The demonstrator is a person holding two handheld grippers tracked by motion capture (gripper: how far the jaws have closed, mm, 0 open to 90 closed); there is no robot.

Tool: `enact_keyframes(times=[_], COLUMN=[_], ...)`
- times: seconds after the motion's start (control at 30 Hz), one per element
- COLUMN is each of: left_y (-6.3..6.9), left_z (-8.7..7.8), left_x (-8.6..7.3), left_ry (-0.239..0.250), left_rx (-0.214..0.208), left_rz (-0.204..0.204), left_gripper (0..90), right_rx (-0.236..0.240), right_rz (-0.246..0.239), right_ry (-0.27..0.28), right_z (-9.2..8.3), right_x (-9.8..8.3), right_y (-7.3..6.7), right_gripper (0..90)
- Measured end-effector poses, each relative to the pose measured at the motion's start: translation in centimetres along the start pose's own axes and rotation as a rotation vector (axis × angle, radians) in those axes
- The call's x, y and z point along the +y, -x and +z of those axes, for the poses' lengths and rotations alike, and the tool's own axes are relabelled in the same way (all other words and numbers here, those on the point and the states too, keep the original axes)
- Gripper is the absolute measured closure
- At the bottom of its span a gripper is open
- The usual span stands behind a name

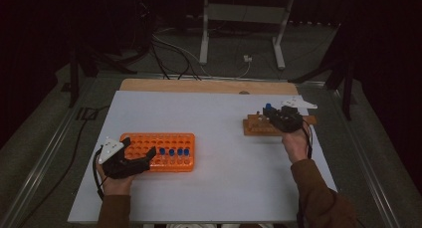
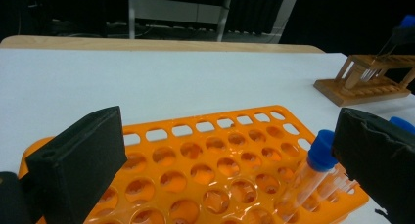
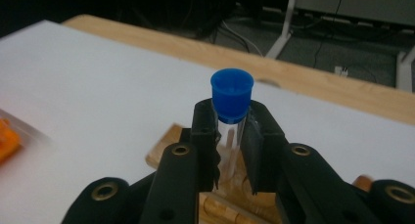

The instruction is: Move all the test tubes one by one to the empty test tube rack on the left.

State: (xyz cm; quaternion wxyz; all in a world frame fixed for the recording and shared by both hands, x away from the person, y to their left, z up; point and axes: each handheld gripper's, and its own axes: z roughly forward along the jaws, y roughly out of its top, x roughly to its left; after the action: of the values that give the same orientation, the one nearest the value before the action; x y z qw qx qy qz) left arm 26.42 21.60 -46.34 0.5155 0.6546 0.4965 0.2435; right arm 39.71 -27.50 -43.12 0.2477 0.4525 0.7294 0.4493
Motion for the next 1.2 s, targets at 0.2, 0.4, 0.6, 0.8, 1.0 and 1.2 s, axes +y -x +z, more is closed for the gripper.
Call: enact_keyframes(times=[0.2, 0.4, 0.6, 0.8, 1.0, 1.2], left_y=[0.8, 1.6, 2.8, 4.1, 5.2, 6.3], left_z=[-0.1, 0.2, 0.6, 1.4, 2.3, 2.9], left_x=[1.1, 2.2, 3.9, 5.3, 6.3, 7.0], left_ry=[0.017, 0.014, 0.021, 0.007, -0.009, -0.011], left_rx=[-0.012, -0.023, -0.042, -0.070, -0.101, -0.121], left_rz=[0.019, 0.044, 0.071, 0.102, 0.129, 0.153], left_gripper=[0.9, 0.9, 0.9, 0.9, 1.5, 2.1], right_rx=[0.015, 0.051, 0.108, 0.168, 0.235, 0.296], right_rz=[-0.039, -0.058, -0.051, -0.072, -0.097, -0.136], right_ry=[0.039, 0.054, 0.062, 0.062, 0.057, 0.053], right_z=[-2.0, -3.2, -3.9, -4.2, -4.1, -3.9], right_x=[1.9, 3.0, 3.8, 4.7, 5.4, 6.3], right_y=[-0.5, -1.3, -2.4, -4.1, -6.2, -8.7], right_gripper=[77.3, 77.3, 77.3, 77.3, 77.3, 77.2])
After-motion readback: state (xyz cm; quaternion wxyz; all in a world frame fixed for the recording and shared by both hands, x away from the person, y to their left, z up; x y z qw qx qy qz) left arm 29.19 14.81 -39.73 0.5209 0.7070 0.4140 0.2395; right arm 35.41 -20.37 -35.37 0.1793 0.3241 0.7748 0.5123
